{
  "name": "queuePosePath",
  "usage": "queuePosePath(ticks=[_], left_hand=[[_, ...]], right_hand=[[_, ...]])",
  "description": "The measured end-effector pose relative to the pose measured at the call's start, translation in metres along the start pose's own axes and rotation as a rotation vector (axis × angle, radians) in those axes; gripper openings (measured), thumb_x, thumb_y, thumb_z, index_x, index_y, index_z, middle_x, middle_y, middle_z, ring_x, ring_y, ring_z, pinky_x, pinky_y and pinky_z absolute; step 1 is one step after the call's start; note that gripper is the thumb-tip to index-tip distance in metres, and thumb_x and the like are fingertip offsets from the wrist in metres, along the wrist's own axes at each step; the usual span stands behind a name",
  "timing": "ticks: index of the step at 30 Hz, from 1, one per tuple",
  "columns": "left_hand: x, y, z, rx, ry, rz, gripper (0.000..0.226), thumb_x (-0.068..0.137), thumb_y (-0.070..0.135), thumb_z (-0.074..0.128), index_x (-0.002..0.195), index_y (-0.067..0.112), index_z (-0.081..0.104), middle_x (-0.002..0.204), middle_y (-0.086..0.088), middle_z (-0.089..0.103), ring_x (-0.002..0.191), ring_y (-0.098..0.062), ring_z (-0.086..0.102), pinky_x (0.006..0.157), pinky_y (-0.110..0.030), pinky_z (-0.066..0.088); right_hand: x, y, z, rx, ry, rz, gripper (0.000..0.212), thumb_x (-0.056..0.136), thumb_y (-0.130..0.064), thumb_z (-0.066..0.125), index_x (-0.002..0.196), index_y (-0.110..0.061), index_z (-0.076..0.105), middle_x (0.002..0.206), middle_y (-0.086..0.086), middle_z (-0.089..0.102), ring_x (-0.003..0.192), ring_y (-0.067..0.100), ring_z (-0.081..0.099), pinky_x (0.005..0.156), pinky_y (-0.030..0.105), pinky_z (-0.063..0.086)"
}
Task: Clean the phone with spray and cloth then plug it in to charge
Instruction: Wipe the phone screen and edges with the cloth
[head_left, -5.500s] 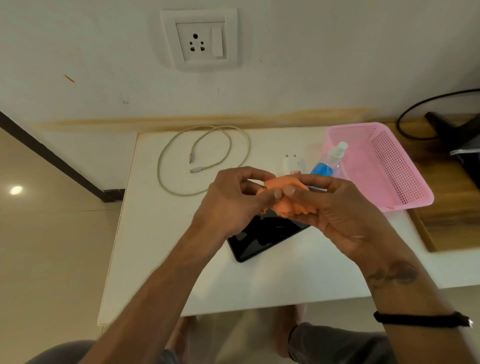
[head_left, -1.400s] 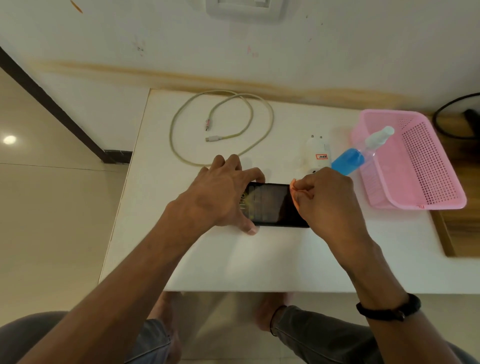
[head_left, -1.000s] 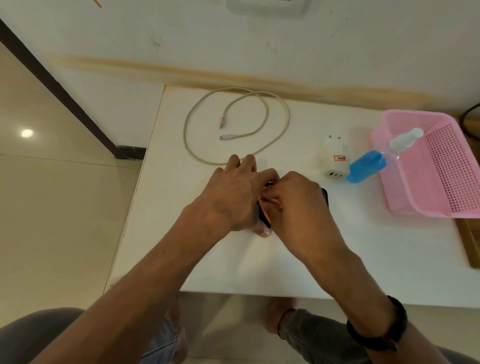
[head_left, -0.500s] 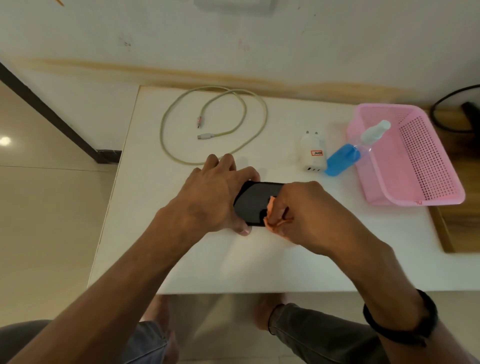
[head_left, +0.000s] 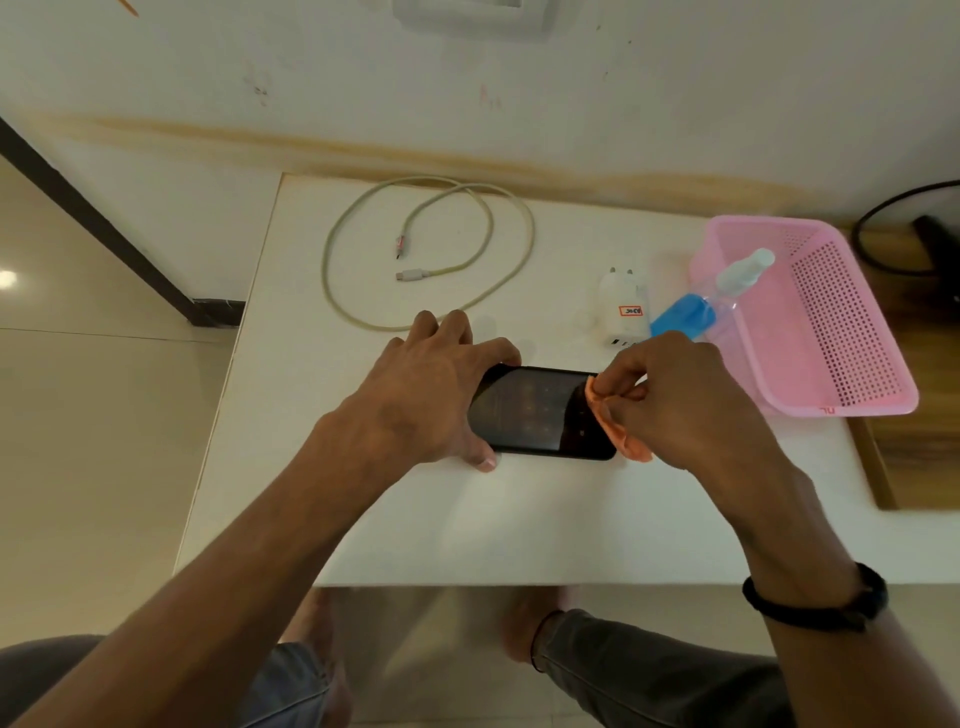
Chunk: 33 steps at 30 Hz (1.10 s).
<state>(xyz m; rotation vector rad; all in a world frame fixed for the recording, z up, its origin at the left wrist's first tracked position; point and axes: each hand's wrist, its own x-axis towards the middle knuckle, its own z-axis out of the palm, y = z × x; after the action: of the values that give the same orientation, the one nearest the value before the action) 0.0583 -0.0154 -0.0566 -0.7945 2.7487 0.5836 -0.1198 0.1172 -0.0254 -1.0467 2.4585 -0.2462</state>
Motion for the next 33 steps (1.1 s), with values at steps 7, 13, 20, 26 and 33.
queuePosePath(ticks=[7,13,20,26,33], left_hand=[[-0.001,-0.004,0.001,-0.004,0.006,0.022,0.094,0.06,0.071,0.081,0.14,0.045,0.04,0.124,0.005,0.042,0.106,-0.016,0.034,0.092,-0.034,0.043],[0.002,-0.003,0.0,-0.012,0.016,0.024,0.094,0.058,0.069,0.083,0.138,0.044,0.041,0.119,0.008,0.042,0.104,-0.016,0.035,0.082,-0.032,0.038],[-0.008,-0.021,-0.016,-0.049,-0.104,-0.105,0.11,0.055,0.065,0.09,0.147,0.04,0.036,0.129,0.006,0.042,0.122,-0.02,0.047,0.092,-0.036,0.044],[-0.018,-0.034,-0.017,-0.17,-0.121,-0.158,0.093,0.055,0.047,0.099,0.131,0.031,0.049,0.099,0.011,0.057,0.093,-0.018,0.062,0.08,-0.037,0.055],[-0.015,-0.038,-0.008,-0.244,-0.07,-0.161,0.085,0.055,0.037,0.1,0.123,0.028,0.05,0.089,0.009,0.056,0.079,-0.015,0.062,0.069,-0.034,0.053]], right_hand=[[0.003,-0.011,0.005,0.06,0.065,0.013,0.013,0.094,-0.015,0.071,0.106,-0.015,0.076,0.103,0.009,0.073,0.099,0.028,0.071,0.095,0.043,0.059],[0.001,-0.01,0.005,0.065,0.09,0.019,0.01,0.092,-0.012,0.071,0.101,-0.016,0.076,0.097,0.007,0.073,0.093,0.023,0.071,0.092,0.035,0.059],[0.003,-0.013,0.007,0.075,0.079,0.042,0.015,0.093,-0.018,0.072,0.107,-0.015,0.075,0.105,0.007,0.072,0.104,0.027,0.07,0.098,0.04,0.058],[0.002,-0.018,0.009,0.016,0.089,0.023,0.017,0.094,-0.017,0.071,0.11,-0.014,0.075,0.11,0.008,0.073,0.104,0.025,0.07,0.096,0.032,0.055],[0.0,-0.036,0.016,0.027,0.107,0.0,0.01,0.092,-0.011,0.069,0.097,-0.011,0.077,0.092,0.008,0.074,0.088,0.025,0.071,0.095,0.039,0.059]])
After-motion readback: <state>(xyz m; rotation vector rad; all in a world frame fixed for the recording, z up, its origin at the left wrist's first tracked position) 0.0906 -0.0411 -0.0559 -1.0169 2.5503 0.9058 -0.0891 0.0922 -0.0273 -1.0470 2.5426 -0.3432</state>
